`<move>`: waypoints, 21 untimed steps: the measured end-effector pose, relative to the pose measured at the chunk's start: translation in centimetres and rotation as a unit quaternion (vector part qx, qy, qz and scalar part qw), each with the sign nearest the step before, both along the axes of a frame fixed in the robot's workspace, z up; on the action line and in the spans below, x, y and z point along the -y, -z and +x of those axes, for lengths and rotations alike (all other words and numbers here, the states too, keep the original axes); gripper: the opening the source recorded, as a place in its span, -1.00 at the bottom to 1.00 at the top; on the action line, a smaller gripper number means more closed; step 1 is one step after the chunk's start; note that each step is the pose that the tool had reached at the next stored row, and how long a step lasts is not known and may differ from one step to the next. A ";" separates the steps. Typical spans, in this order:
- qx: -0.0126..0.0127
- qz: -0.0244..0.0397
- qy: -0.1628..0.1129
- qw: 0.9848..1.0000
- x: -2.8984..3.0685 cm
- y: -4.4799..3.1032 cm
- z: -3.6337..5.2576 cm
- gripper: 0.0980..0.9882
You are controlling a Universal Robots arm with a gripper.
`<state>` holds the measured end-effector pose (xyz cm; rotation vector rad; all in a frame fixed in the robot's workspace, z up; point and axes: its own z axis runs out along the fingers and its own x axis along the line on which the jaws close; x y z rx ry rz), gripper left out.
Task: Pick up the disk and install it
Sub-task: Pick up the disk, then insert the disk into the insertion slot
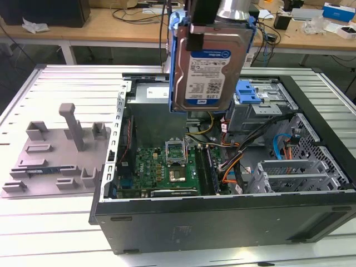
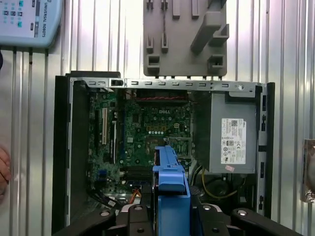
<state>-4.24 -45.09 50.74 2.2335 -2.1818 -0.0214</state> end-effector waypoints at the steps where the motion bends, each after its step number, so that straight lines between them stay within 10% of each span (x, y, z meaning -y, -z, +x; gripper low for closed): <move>1: 0.000 0.000 0.000 1.000 0.14 0.01 0.26 -0.39; 10: 0.000 0.000 0.000 1.000 2.42 0.47 2.80 -0.39; 21: 0.000 0.000 0.000 1.000 2.43 0.52 2.81 -0.39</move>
